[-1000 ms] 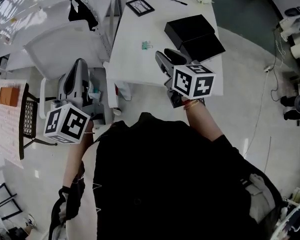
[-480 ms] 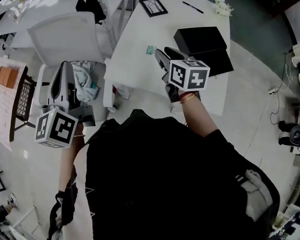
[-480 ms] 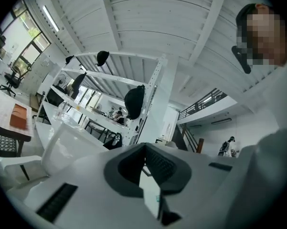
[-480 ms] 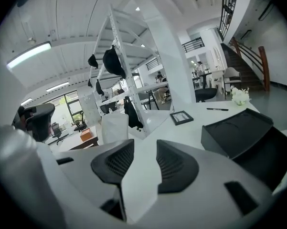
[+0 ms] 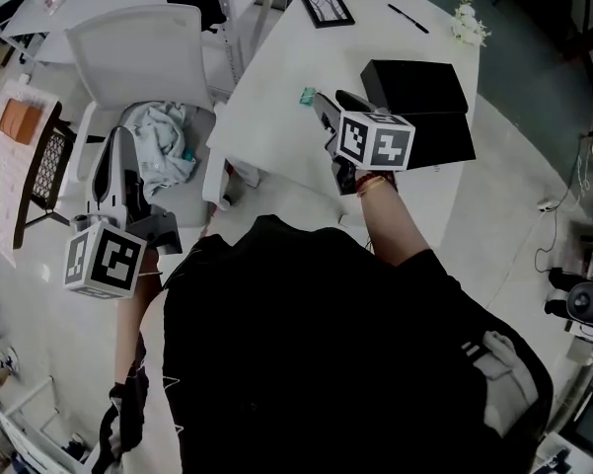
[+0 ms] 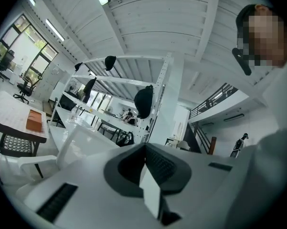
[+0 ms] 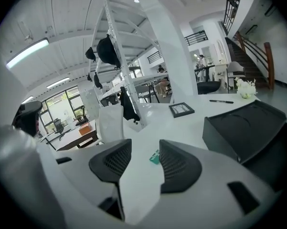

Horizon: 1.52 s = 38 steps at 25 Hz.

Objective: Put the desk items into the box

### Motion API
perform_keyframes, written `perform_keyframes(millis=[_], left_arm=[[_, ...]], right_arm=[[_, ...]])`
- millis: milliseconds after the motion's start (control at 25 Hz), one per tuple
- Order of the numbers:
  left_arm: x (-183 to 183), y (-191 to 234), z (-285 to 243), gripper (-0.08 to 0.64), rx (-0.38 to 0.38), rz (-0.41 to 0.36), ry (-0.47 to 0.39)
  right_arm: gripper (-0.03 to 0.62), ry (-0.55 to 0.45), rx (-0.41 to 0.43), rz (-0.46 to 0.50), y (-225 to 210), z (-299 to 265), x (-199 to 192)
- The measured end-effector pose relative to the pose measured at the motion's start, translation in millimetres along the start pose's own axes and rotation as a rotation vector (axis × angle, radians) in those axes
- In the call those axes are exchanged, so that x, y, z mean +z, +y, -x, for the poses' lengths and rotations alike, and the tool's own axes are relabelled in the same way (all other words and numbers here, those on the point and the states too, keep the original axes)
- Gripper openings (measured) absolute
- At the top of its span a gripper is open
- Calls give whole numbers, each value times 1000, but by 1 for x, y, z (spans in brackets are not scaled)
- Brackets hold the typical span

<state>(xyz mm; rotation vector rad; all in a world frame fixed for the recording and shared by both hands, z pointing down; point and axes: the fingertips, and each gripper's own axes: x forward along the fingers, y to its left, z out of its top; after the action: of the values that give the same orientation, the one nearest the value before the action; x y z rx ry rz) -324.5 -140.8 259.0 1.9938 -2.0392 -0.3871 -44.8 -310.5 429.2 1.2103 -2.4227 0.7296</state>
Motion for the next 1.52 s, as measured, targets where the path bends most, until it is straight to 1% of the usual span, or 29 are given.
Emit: perform_keyframes(millis=[120,240,400,600,840,1080,1520], left_arm=[[1,4,1,9,28,0,-2],[-2,5,-2,11,40,-6,7],[-7,9,-4,11,60,-14,26],[-7,20,-4,10,97,-18,37],[-9,27,-8,11,120,-23,57],[-8,39,-11,9,139,-27,64],[-6,44,-19,11,126,-36,79]], right_arm=[[193,21,-17,26,-7,-8,-6],[193,42,-28,63,-10,-19,-11],[193,63,-23,42,-16,-33,-18],[193,93,-39,12,-27,-49,-25],[190,123,-56,24,-30,-66,-32],[173,147,-83,2,-35,-80,-39],[147,175,-103,-15,-33,-89,-49]])
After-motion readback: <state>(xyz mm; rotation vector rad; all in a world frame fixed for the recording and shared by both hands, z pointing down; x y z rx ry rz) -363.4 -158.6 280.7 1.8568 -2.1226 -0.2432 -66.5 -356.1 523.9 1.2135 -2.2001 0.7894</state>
